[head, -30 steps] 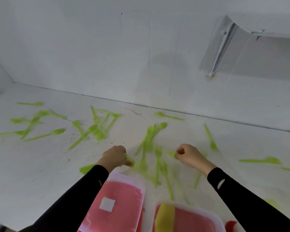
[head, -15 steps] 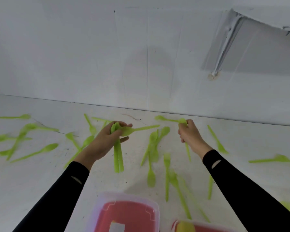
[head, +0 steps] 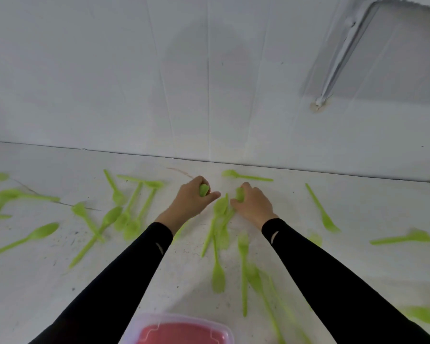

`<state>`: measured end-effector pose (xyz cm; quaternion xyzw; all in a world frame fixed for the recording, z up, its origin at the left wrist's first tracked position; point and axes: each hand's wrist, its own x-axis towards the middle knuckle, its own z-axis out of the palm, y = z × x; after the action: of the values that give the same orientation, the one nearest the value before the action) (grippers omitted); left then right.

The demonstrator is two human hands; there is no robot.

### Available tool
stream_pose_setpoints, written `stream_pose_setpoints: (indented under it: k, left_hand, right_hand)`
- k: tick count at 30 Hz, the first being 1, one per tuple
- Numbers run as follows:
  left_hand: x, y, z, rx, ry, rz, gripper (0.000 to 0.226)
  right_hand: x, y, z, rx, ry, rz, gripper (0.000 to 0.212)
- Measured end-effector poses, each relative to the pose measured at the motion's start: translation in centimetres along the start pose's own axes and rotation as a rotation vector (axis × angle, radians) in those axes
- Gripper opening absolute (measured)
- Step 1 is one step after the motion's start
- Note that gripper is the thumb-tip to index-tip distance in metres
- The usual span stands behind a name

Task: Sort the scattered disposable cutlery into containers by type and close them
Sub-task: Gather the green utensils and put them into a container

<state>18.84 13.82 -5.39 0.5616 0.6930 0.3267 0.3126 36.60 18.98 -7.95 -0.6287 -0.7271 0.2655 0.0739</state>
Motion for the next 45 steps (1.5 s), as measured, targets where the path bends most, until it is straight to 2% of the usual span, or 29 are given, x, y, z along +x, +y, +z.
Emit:
stream_pose_setpoints:
  k: [2,5,8,10,12,13,15,19,23,27,31,34,37,41,43,45]
  left_hand:
    - [0.8,-0.8,1.9,0.153,-0.035,-0.019,0.034]
    - [1.4,-1.4,3.5,0.211,-0.099,-0.110,0.041]
    - [1.5,-1.4,4.0,0.244,-0.109,-0.105,0.030]
    - [1.3,-0.9,3.6,0.234,-0.083,-0.066,0.020]
    - [0.9,0.0,2.8,0.179,-0.035,-0.023,0.017]
    - [0.6,0.6,2.3,0.148,-0.010,-0.004,0.018]
    - [-0.1,1.8,1.2,-0.004,0.031,0.020,0.015]
    - [-2.6,4.8,-0.4,-0.435,0.062,-0.010,0.011]
    - [-6.5,7.1,-1.1,-0.698,0.018,-0.064,0.035]
    - [-10.0,7.1,-2.7,-0.698,0.058,-0.020,0.046]
    - [-12.2,5.1,-4.2,-0.662,0.206,-0.014,0.023]
    - [-13.8,2.7,-5.7,-0.785,0.330,-0.111,0.018]
    - [-15.4,0.0,-7.7,-0.874,0.429,-0.143,0.015]
    - [-16.2,-3.7,-11.0,-0.814,0.538,-0.190,0.012]
    - [-16.1,-5.4,-12.7,-0.785,0.556,-0.208,0.007]
    - [-15.7,-7.3,-14.5,-0.730,0.546,-0.230,0.012]
  right_hand:
    - [-0.2,0.1,0.0,0.019,0.004,0.013,0.051]
    - [-0.8,0.7,-0.5,0.085,0.030,0.041,0.054]
    - [-1.4,1.8,-1.3,0.271,0.040,0.064,0.051]
    - [-1.7,2.1,-2.0,0.412,0.050,0.113,0.037]
    - [-2.0,2.0,-2.6,0.595,0.084,0.160,0.011]
    - [-2.3,1.7,-3.0,0.684,0.099,0.170,0.006]
    - [-3.2,0.8,-3.9,0.845,0.097,0.160,0.011]
    - [-6.3,-1.7,-5.4,1.082,-0.035,0.057,0.010]
    - [-9.2,-4.5,-5.8,1.128,-0.106,-0.023,0.017]
    - [-11.1,-7.0,-5.0,1.084,-0.130,-0.101,0.018]
    - [-12.4,-8.9,-3.5,0.981,-0.259,-0.193,0.019]
    - [-13.1,-10.0,-1.9,0.936,-0.314,-0.158,0.031]
    - [-13.3,-10.4,-0.2,0.848,-0.358,-0.184,0.030]
    - [-12.1,-11.0,1.7,0.658,-0.293,-0.331,0.035]
    - [-11.1,-11.4,2.4,0.483,-0.236,-0.387,0.027]
    - [-9.8,-12.5,3.8,0.321,-0.185,-0.436,0.024]
